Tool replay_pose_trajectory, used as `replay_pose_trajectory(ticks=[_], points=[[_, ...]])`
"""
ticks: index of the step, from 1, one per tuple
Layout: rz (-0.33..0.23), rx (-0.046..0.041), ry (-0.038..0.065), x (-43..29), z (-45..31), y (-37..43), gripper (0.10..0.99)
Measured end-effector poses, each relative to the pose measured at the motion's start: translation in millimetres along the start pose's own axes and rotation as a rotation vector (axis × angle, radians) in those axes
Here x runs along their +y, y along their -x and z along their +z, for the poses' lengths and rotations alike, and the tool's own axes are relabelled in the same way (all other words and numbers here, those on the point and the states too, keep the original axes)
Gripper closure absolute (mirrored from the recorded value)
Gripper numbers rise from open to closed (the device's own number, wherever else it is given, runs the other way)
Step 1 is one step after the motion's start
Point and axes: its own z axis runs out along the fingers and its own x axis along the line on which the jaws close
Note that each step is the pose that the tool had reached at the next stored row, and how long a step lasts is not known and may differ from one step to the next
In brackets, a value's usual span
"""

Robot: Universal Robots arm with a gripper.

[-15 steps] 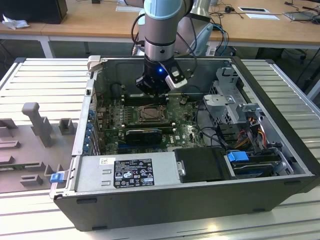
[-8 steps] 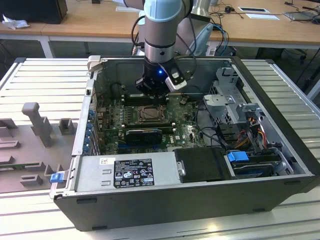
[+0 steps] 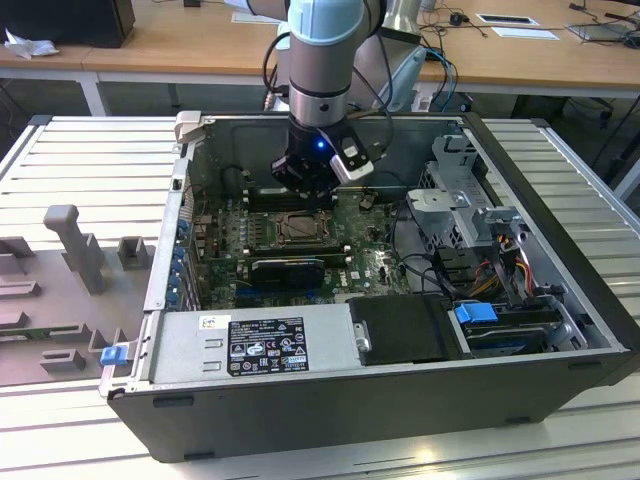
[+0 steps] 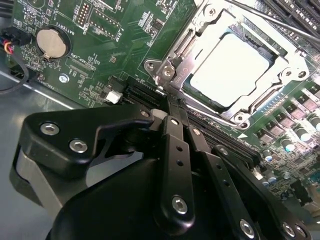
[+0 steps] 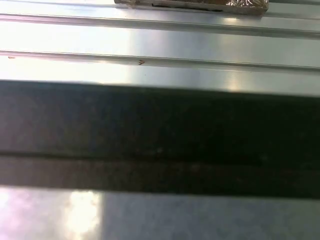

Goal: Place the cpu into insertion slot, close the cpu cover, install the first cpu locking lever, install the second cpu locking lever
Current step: 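Install the first cpu locking lever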

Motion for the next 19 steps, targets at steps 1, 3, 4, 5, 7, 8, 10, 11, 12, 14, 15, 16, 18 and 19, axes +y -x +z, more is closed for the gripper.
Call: replay_pose_trajectory(ticks=[1, 3, 4, 5, 7, 8, 10, 11, 12, 14, 15, 16, 18, 19], points=[[0.000, -0.0001, 0.000, 0.0, -0.4, 0.0, 0.980], [0.000, 0.0000, 0.000, 0.0, -0.4, 0.0, 0.980], [0.000, 0.0002, -0.001, -0.1, -0.2, 0.0, 0.980], [0.000, 0.0002, -0.002, -0.1, 0.0, 0.1, 0.980], [0.000, 0.0001, -0.003, -0.2, 0.8, 0.0, 0.980], [0.000, 0.0002, -0.003, -0.2, 1.1, 0.0, 0.980], [0.000, 0.0005, -0.004, -0.3, 1.6, -0.1, 0.980], [0.000, 0.0005, -0.005, -0.4, 1.8, -0.1, 0.980], [0.000, 0.0005, -0.005, -0.5, 2.0, -0.1, 0.980], [0.000, 0.0003, -0.006, -1.0, 2.1, -0.1, 0.980], [0.000, 0.0003, -0.007, -1.5, 2.1, -0.1, 0.980], [0.000, 0.0002, -0.007, -1.8, 2.1, -0.1, 0.980], [0.000, 0.0002, -0.007, -2.4, 2.2, -0.1, 0.980], [0.000, 0.0002, -0.007, -2.6, 2.4, -0.1, 0.980]])
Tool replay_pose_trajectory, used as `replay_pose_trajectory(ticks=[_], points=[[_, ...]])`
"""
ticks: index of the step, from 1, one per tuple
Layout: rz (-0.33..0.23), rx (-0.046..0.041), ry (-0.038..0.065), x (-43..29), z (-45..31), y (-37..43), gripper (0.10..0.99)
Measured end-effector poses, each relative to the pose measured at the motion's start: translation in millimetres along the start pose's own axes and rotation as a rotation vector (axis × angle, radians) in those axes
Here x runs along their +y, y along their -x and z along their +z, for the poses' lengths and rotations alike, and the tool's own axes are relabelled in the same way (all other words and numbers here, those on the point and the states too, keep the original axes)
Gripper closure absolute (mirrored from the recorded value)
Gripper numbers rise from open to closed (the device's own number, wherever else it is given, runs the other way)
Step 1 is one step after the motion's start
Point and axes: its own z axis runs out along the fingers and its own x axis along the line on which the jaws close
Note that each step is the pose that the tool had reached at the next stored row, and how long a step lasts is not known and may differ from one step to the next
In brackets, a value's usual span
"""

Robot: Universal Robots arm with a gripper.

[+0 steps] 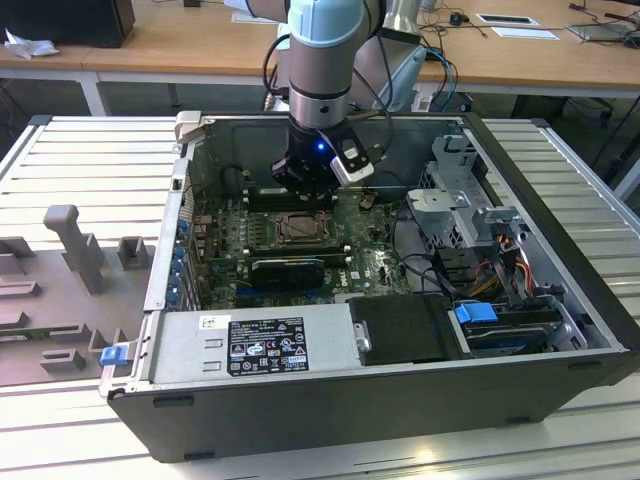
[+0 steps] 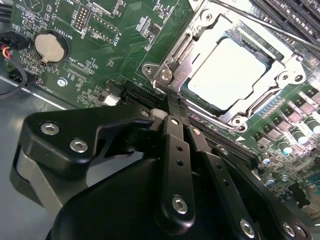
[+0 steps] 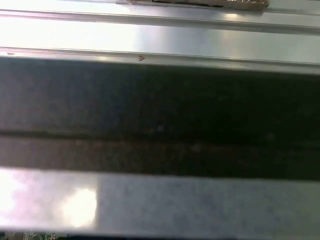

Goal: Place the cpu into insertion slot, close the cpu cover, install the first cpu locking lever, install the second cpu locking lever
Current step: 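Install the first cpu locking lever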

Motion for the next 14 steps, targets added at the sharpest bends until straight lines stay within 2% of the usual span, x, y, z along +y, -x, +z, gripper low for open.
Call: replay_pose_trajectory(ticks=[5, 8, 11, 14], points=[[0.000, 0.0005, 0.001, -0.7, 2.1, -0.1, 0.980], [0.000, 0.0002, 0.003, -0.5, 0.9, -0.1, 0.980], [0.000, 0.0002, 0.002, 0.2, -7.0, 0.1, 0.980], [0.000, 0.0002, 0.002, 1.3, -18.1, 0.3, 0.980]])
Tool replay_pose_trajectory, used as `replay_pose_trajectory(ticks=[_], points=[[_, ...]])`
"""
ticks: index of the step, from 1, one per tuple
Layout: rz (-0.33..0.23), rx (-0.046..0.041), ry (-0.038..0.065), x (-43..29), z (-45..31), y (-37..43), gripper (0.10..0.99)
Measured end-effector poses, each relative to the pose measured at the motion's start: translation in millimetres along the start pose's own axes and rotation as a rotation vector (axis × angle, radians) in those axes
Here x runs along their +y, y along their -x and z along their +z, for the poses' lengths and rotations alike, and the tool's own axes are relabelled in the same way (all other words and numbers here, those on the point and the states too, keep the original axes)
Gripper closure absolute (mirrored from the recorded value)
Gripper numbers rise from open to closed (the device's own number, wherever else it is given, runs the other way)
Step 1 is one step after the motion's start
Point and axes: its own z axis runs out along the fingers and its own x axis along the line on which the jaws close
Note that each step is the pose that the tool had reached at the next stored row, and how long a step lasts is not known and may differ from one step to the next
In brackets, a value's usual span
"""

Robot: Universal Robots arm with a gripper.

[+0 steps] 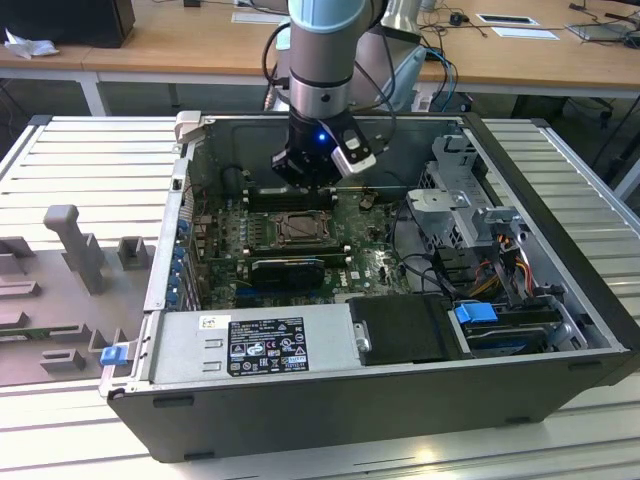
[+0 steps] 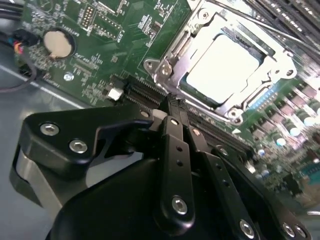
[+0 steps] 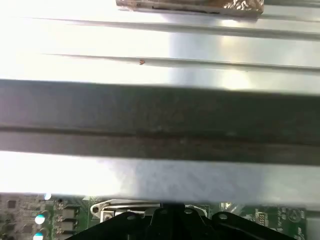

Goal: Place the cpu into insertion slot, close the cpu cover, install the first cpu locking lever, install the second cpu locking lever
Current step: 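Install the first cpu locking lever, then install the second cpu locking lever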

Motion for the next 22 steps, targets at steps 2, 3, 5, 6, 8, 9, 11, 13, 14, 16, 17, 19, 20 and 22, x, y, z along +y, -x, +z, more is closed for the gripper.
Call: replay_pose_trajectory(ticks=[2, 3, 5, 6, 8, 9, 11, 13, 14, 16, 17, 19, 20, 22], points=[[0.000, 0.0000, 0.000, -0.4, -1.4, 0.1, 0.980], [0.000, 0.0001, 0.000, -3.2, -1.7, -0.1, 0.980], [0.000, 0.0000, 0.000, -4.9, -1.9, -0.2, 0.980], [0.000, 0.0000, 0.000, -5.3, -1.9, -0.2, 0.980], [0.000, 0.0000, 0.000, -6.0, -2.0, -0.3, 0.980], [0.000, 0.0000, 0.000, -6.5, -2.0, -0.3, 0.980], [0.000, 0.0000, 0.000, -7.1, -2.1, -0.3, 0.980], [0.000, 0.0000, 0.000, -8.1, -2.2, -0.4, 0.980], [0.000, 0.0000, 0.000, -8.5, -2.2, -0.4, 0.980], [0.000, 0.0001, 0.000, -11.0, -2.5, -0.5, 0.980], [0.000, 0.0000, 0.000, -11.7, -2.6, -0.5, 0.980], [0.000, 0.0000, 0.000, -12.7, -2.7, -0.5, 0.980], [0.000, 0.0000, 0.000, -13.3, -2.7, -0.6, 0.980], [0.000, -0.0001, 0.000, -14.4, -2.8, -0.6, 0.980]])
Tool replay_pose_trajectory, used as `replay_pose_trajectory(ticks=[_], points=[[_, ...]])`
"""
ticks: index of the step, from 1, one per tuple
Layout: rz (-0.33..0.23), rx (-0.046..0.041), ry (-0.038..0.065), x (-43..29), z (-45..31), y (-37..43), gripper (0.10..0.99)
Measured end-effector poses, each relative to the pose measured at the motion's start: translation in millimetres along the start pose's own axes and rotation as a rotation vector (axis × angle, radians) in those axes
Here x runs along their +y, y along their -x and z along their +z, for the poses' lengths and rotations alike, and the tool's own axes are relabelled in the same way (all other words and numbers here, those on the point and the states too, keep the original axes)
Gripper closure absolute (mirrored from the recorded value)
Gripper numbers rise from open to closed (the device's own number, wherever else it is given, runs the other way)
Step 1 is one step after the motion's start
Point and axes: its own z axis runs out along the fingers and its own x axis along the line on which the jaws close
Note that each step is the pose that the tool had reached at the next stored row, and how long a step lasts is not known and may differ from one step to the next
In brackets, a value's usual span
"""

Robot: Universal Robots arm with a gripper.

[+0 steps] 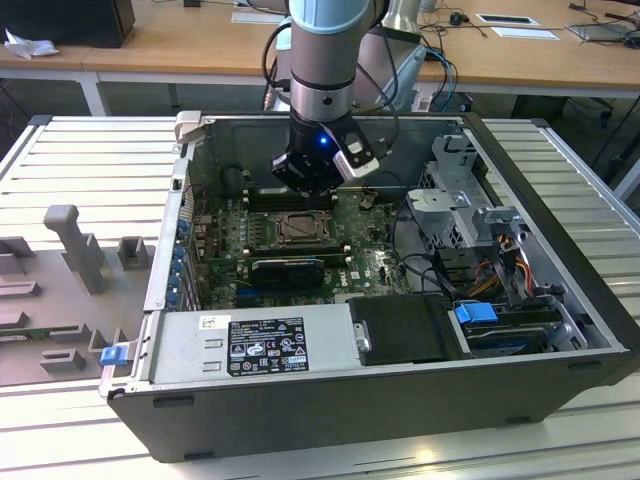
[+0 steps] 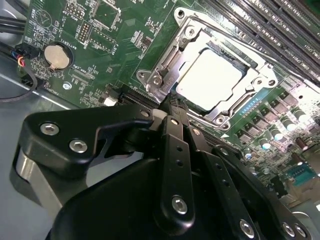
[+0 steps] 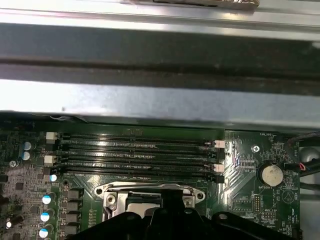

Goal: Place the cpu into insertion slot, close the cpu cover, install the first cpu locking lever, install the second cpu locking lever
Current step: 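Install the second cpu locking lever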

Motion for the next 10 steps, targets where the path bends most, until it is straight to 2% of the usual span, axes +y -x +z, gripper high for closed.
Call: replay_pose_trajectory(ticks=[2, 4, 5, 10], points=[[0.000, 0.0002, 0.000, -0.3, -1.2, 0.0, 0.980], [0.000, 0.0001, 0.000, 0.6, -10.9, 0.2, 0.980], [0.000, 0.0002, 0.000, 0.7, -12.6, 0.2, 0.980], [0.000, 0.0001, 0.000, -5.0, -13.7, 0.0, 0.980]])
